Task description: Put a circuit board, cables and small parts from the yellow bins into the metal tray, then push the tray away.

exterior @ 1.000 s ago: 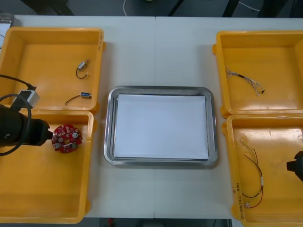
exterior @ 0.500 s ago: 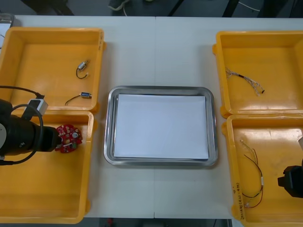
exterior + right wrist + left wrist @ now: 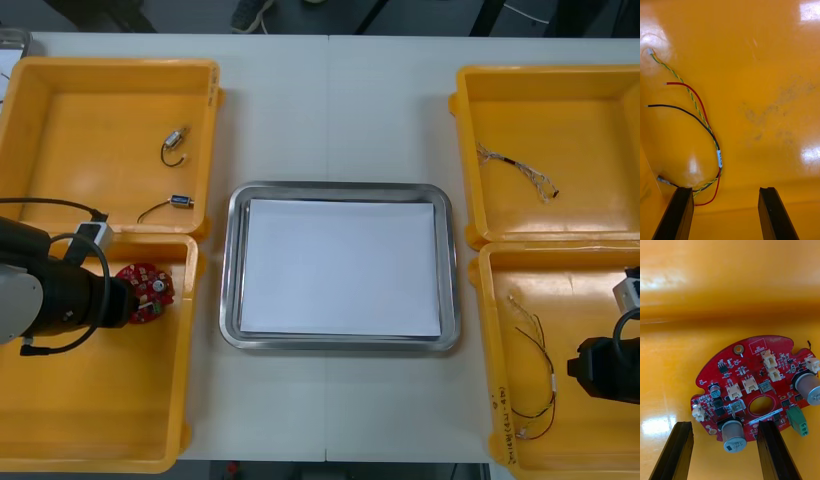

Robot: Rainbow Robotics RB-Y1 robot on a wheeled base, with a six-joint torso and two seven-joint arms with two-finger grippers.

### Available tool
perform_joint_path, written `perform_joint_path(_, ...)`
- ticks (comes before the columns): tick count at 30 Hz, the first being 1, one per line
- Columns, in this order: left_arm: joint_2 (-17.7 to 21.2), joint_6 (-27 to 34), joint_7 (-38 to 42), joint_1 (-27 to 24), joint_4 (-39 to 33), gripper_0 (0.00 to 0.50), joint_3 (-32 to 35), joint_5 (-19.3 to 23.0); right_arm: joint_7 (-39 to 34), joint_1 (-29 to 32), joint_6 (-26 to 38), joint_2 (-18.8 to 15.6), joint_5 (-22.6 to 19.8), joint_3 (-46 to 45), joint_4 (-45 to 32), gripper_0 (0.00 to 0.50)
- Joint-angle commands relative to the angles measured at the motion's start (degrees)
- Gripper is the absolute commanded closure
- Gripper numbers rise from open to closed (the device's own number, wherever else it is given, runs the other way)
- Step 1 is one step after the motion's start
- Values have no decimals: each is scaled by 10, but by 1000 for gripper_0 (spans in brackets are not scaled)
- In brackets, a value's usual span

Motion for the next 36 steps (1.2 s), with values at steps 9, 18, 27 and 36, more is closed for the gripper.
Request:
perform_joint_path(9,-10,-19,66,14,0,0,-22,-34,-19,27,-54,6,32,49,30,0)
perform_joint_path(18,-10,-26,72,14,0,74,-27,-41,-25,45,-118,6,50,78,59,0)
perform_joint_path(27,-10,-29,75,14,1,500,-30,-41,-27,60,-157,6,64,95,77,0)
perform_joint_path(36,1,-24,76,13,-14,499,-25,-33,-33,77,-189,6,78,119,80,0)
